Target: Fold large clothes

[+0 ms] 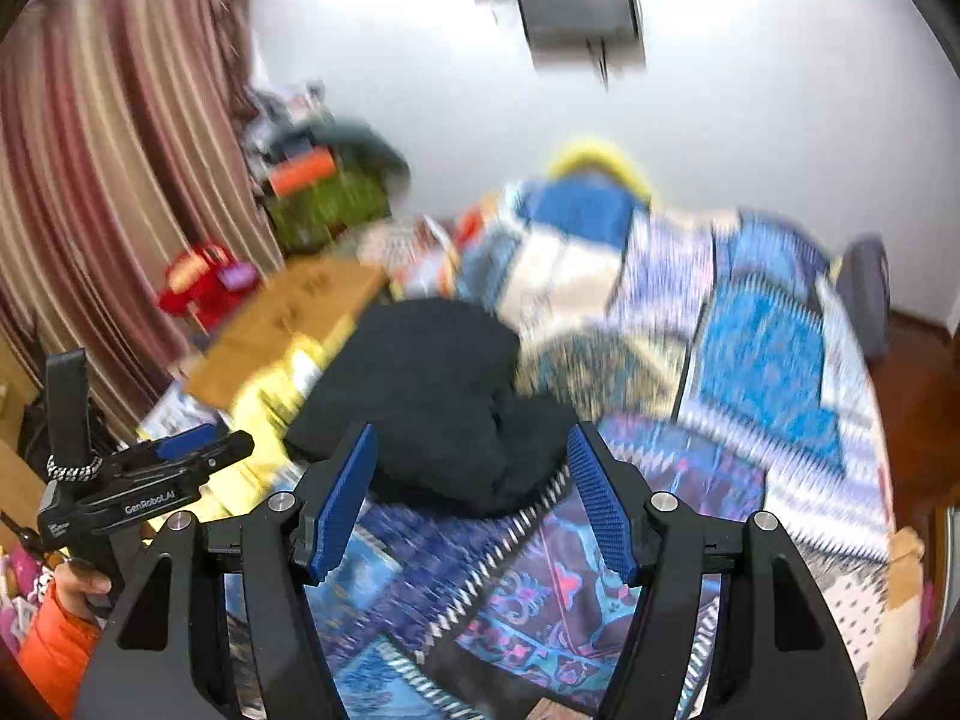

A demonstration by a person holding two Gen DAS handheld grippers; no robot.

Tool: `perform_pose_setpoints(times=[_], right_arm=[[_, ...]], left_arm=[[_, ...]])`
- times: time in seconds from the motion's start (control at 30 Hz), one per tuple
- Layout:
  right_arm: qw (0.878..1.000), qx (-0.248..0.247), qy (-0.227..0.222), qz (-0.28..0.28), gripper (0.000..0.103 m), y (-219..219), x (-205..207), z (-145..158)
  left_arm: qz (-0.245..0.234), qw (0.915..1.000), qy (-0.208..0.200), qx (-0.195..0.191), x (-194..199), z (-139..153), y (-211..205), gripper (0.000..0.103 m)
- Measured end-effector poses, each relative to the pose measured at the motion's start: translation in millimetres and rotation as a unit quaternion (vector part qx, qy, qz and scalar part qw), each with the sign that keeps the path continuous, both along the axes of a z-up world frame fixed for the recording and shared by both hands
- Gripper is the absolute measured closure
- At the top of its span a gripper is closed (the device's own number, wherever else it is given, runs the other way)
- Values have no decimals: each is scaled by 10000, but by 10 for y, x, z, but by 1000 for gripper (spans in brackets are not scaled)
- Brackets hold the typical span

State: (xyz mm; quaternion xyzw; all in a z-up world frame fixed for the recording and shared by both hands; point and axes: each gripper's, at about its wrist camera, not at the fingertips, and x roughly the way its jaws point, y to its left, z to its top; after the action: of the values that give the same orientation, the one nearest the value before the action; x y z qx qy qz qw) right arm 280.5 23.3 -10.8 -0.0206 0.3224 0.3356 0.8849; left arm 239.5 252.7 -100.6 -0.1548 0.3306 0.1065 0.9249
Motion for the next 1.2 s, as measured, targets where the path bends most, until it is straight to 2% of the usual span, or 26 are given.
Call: perform_pose_setpoints(times=[0.07,0.17,0.3,0.47,0.57,0.67,0.77,0.8,0.93,1.2], right_arm=[[9992,227,-323,-14,41,-82,-195,242],[9954,536,-796,-36,41,-229,-514,563],[9872,950,-1281,-52,41,-403,-921,863],[9769,1107,-1827,-100,37,-482,-1352,1036],[9722,1081,-2070,-190,28,-481,-1518,1039],[9695,1069,-2186,-289,22,-474,-1607,1024],[9667,942,-2328,-487,6,-424,-1626,991],[9651,909,-2393,-556,0,-411,-1644,982],[9606,768,-2580,-685,0,-371,-1711,974],[9631,667,-2539,-585,0,-362,-1763,936]], left_arm=[[-50,9981,-435,441,-220,406,-53,30],[-143,9881,-1137,1025,-619,899,-394,30],[-173,9753,-1830,1225,-1093,1306,-629,30],[-110,9608,-2413,1362,-1519,1571,-840,29],[3,9554,-2556,1481,-1655,1589,-934,17],[83,9505,-2615,1675,-1750,1547,-1026,10],[192,9479,-2622,1800,-1820,1519,-1071,0],[207,9481,-2619,1791,-1857,1523,-1086,0],[255,9477,-2600,1832,-1918,1531,-1132,0],[279,9472,-2600,1853,-1980,1504,-1190,0]])
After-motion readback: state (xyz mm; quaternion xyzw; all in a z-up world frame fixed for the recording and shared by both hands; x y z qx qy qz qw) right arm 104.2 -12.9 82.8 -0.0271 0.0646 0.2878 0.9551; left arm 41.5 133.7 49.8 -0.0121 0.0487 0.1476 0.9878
